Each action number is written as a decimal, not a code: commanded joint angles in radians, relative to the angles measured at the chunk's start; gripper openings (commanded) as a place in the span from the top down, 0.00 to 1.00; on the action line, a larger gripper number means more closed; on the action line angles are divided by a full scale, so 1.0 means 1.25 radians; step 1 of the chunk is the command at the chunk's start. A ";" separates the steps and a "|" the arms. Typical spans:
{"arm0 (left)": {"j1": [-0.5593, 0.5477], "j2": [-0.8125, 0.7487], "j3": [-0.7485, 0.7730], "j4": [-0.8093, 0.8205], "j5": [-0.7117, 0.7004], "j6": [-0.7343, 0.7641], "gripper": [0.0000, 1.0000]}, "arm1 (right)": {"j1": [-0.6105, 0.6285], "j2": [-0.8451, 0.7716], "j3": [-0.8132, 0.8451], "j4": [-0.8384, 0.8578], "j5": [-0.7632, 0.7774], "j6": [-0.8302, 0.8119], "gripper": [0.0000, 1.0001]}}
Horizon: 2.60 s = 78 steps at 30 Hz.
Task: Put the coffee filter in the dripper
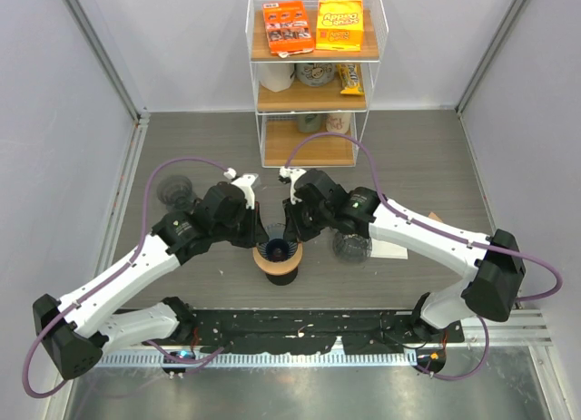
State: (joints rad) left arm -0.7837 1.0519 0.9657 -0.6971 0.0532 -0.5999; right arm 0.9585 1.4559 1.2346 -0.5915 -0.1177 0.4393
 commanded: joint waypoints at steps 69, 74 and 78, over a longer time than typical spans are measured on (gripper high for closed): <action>0.235 -0.264 -0.108 0.059 -0.254 -0.055 0.00 | -0.585 -0.474 -0.345 -0.053 0.242 -0.010 0.05; 0.325 -0.193 -0.065 0.138 -0.202 -0.096 0.00 | -0.691 -0.346 -0.377 -0.023 0.184 -0.011 0.05; 0.326 -0.170 -0.029 0.102 -0.305 -0.086 0.00 | -0.697 -0.226 -0.364 0.007 0.192 -0.016 0.04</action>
State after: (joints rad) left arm -0.3843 0.8383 0.8631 -0.6369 -0.2523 -0.6964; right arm 0.0940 1.0832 0.7597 -0.6479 0.1539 0.4332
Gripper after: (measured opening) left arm 0.994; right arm 0.956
